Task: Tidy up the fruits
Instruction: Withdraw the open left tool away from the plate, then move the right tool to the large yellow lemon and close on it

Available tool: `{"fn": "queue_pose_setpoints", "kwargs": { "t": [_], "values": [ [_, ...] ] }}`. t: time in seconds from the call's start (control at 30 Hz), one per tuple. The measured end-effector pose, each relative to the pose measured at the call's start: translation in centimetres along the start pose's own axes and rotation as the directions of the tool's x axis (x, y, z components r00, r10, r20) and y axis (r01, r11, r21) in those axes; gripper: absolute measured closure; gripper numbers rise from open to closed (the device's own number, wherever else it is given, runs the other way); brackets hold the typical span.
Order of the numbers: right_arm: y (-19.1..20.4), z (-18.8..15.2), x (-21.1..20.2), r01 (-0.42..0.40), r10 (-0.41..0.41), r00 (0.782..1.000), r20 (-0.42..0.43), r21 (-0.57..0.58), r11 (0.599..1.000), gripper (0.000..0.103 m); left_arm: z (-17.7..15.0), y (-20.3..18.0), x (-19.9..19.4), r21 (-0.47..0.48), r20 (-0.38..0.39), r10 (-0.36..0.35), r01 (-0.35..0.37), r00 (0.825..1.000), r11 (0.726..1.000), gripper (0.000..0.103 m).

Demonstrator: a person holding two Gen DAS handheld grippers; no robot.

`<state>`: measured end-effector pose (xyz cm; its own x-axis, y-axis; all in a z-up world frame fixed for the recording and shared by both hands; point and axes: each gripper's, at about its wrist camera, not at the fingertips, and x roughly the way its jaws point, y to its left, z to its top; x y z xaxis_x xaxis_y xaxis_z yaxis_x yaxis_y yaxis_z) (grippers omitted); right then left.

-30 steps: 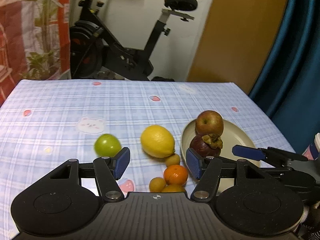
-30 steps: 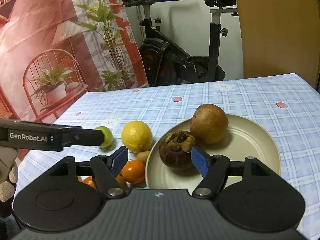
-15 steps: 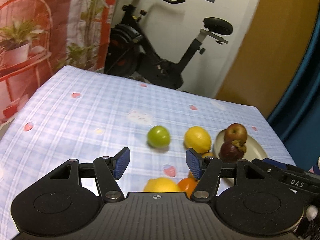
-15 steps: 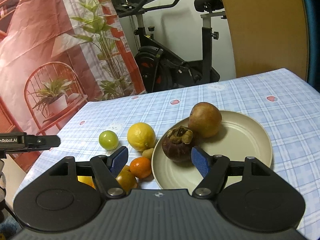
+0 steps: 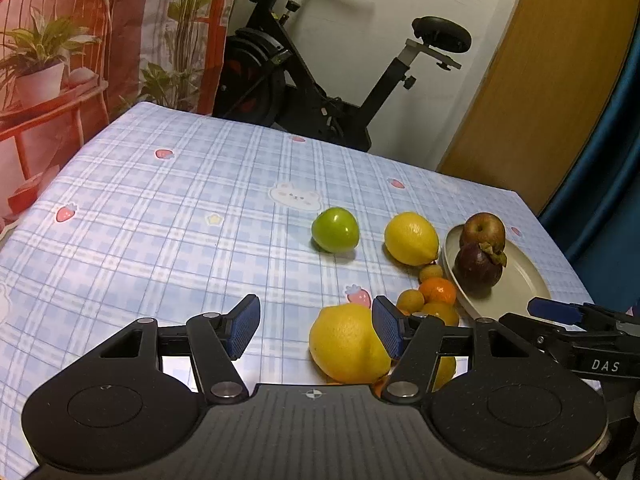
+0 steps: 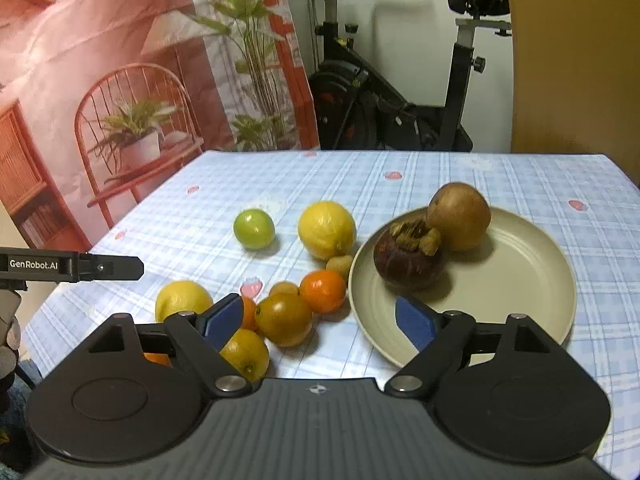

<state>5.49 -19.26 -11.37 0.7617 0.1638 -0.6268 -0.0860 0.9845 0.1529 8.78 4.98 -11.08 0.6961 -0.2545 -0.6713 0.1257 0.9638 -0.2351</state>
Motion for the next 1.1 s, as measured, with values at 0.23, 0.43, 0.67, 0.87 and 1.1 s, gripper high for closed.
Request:
{"fn": "queue_pose_setpoints", "kwargs": {
  "t": [0.23,0.43,0.67,0.87,1.1],
  "values": [
    [-0.3,0.1,0.6,-0.006,0.006,1.0,-0.03,0.021,1.0,0.017,-0.5,-0.2,0.2,0.009,0.014,0.001,-0.001,1.0,1.0,0.039],
    [0.3,0.2,1.2,-0.025,0.025,0.998,-0.054,0.0,1.0,0.017,0.3,0.5,0.3,0.004,0.014,-0.023,0.023,1.0,1.0,0.039],
    [3.3,1.8,2.3,-0.075,0.069,0.996,-0.054,-0.108,0.991,0.019,3.5,2.7,-0.4,0.007,0.03,-0.04,0.039,0.999,0.999,0.039],
    [8.0,1.6,4.9,-0.209,0.171,0.972,-0.159,-0.268,0.94,0.041,3.9,3.6,0.2,0.024,-0.002,-0.055,0.055,0.998,0.998,0.039],
    [10.0,0.8,7.7,-0.259,0.182,0.95,-0.253,-0.317,0.912,0.053,2.7,3.6,1.6,0.032,-0.05,-0.111,0.112,0.993,0.993,0.039]
  ]
}}
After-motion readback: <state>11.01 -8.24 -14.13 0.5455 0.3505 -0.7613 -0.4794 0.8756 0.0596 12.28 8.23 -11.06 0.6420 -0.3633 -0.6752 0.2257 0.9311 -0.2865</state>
